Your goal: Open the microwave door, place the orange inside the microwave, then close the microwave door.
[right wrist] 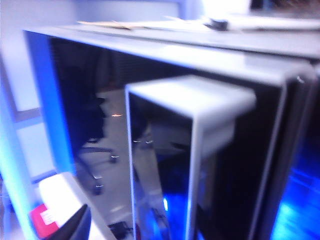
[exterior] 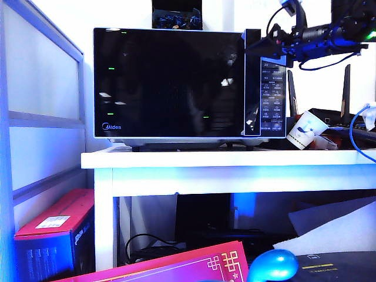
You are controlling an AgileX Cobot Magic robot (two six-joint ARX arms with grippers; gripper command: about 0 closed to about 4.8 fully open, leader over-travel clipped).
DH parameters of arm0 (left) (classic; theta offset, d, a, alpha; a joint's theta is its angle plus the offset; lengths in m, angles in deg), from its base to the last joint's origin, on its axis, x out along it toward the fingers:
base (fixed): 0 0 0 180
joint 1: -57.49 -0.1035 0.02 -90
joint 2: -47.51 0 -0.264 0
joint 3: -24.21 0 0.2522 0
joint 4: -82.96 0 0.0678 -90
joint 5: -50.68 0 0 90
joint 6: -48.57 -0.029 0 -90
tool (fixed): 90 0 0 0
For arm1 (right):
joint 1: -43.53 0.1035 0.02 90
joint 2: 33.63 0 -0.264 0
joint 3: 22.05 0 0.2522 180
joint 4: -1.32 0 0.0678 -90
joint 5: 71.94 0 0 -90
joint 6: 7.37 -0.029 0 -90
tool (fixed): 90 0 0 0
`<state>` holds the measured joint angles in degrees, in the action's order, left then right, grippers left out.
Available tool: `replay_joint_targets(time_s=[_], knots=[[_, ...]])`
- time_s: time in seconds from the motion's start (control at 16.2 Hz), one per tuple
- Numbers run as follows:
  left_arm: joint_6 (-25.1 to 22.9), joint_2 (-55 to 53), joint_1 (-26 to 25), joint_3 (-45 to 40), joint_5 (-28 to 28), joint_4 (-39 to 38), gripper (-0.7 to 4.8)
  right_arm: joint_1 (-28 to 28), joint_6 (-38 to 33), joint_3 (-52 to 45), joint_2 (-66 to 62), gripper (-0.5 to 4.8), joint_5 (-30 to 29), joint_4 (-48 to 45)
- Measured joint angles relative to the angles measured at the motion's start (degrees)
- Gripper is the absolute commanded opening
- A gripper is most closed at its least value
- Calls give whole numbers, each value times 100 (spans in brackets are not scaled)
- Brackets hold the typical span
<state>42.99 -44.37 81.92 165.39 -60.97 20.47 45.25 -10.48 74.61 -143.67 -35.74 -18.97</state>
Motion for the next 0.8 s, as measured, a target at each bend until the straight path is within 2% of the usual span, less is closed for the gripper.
replay_joint_targets(time_s=[0.49,0.8], knots=[[0,0,0,0,2,2,281,-243,-358,15,192,260,-874,0],[0,0,2,-2,0,2,281,-245,-417,13,203,260,-968,2]])
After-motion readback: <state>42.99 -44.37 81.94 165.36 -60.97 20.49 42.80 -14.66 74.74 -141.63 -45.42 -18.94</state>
